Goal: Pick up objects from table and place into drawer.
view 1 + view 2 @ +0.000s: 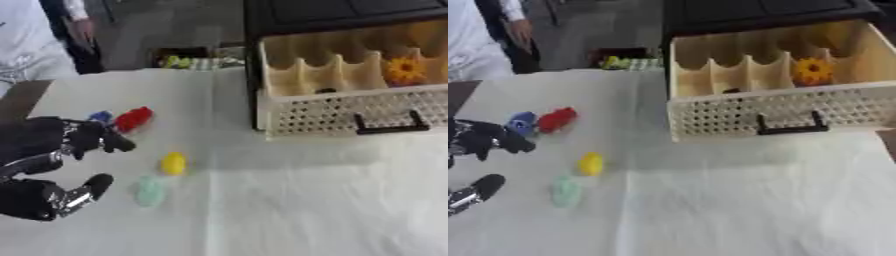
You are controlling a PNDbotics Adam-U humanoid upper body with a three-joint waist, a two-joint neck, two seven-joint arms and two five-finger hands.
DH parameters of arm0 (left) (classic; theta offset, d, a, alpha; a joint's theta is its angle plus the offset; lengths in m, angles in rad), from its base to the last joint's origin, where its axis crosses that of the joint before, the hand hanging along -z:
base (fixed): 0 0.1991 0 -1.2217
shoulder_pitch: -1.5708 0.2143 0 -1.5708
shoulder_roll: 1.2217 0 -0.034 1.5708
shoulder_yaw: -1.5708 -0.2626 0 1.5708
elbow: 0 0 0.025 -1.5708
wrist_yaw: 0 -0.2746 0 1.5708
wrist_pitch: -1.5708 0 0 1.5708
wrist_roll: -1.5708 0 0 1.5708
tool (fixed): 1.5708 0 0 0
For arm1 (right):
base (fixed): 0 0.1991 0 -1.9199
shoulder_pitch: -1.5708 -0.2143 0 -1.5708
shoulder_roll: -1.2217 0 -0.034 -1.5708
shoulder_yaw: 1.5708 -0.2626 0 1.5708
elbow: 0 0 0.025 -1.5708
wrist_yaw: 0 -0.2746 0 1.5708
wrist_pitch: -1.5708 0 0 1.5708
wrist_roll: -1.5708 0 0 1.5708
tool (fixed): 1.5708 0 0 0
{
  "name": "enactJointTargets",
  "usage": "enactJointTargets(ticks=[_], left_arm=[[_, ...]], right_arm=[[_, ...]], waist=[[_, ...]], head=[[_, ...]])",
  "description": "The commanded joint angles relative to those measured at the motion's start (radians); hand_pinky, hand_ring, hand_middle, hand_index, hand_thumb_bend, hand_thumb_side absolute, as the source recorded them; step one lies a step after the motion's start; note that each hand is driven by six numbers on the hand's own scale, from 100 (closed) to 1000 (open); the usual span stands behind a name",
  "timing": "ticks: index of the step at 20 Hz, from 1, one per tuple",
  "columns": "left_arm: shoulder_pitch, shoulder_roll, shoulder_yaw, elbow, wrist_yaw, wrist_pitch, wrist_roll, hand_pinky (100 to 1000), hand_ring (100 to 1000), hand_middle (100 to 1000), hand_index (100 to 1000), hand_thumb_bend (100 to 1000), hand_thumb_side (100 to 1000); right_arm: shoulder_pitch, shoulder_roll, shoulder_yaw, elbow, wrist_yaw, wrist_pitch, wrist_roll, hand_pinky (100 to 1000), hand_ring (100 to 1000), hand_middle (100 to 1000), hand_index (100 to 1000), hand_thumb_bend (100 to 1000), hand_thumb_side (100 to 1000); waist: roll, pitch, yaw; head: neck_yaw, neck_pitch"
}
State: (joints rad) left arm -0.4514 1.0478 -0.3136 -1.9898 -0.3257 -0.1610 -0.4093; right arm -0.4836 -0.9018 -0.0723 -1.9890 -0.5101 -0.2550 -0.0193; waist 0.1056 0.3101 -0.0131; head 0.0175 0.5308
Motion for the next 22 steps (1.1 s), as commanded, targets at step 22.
enactJointTargets(ticks=[22], left_arm=[[-0.029,-0.017,-0.086,-0.009,-0.091,0.120,-0.045,511,753,775,1000,125,1000]], right_arm=[[0.003,0.031,-0.014,-0.011,-0.011,0.049,0.013,563,509,265,701,379,1000]], waist=[[-0.009,-0.012,-0.016]], head=[[0.011,0.126]])
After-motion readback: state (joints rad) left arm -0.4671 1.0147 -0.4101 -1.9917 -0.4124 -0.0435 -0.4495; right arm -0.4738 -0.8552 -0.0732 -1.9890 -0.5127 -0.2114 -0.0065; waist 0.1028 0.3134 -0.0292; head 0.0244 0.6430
